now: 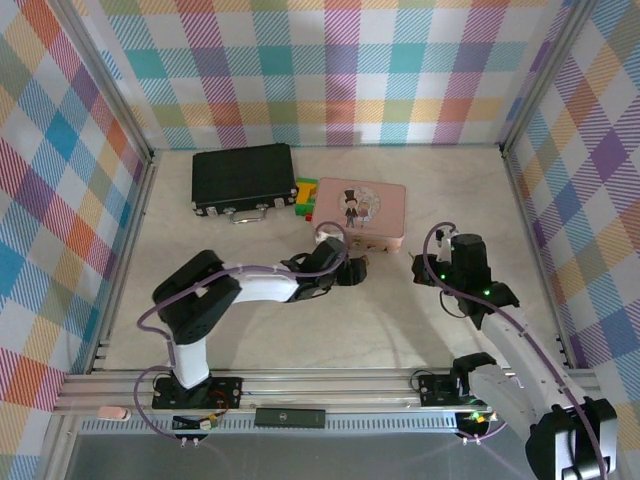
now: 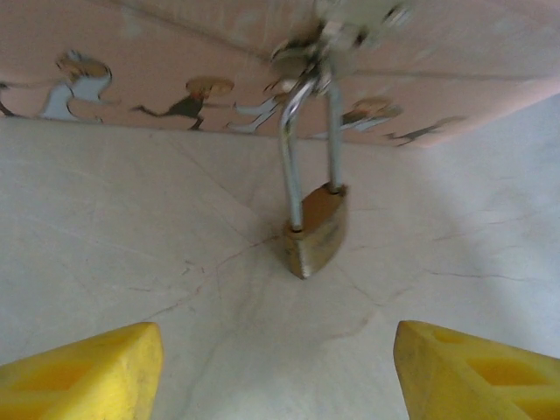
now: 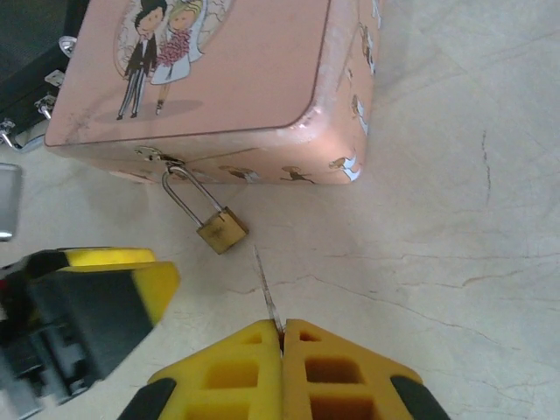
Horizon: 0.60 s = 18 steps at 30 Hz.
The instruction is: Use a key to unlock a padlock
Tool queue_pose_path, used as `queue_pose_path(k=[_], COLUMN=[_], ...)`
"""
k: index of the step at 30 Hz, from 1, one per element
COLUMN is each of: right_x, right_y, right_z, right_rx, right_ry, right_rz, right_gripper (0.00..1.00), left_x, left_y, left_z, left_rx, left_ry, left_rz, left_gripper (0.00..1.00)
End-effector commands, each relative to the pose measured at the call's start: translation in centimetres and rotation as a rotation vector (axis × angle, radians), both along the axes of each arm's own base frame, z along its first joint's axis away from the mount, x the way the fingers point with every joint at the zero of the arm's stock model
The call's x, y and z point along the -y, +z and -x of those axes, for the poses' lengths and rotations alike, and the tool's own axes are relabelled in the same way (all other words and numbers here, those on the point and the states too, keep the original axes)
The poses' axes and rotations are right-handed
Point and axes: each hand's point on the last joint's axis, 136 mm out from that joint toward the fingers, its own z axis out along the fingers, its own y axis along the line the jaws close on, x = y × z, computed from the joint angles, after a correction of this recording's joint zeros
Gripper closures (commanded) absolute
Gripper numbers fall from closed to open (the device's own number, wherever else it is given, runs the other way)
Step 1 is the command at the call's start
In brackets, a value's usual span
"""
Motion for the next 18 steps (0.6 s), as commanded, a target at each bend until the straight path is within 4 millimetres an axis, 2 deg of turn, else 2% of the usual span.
queue_pose_path(k=[1,10,18], right_x=[-0.5,-1.4,-1.2], right_y=[0.4,-0.3,-0.2], right_z=[0.0,-0.8,-1.0], right_rx=[0.024,0.021,0.033], right_ry=[0.045,0.074,0.065], right_rz=[-0.037,-0.096,-0.106], right_gripper=[1.0,1.0,1.0], left_x=[0.8,3.2,2.9], left_y=[-0.2,-2.9,-4.8], left_z=[-1.6,-3.5,-4.0], left_rx=[0.083,0.12,0.111], left_ry=[0.05,0.09,0.116], left_rz=[-0.043,-0.04,-0.096], left_gripper=[0.3,0.32,0.53])
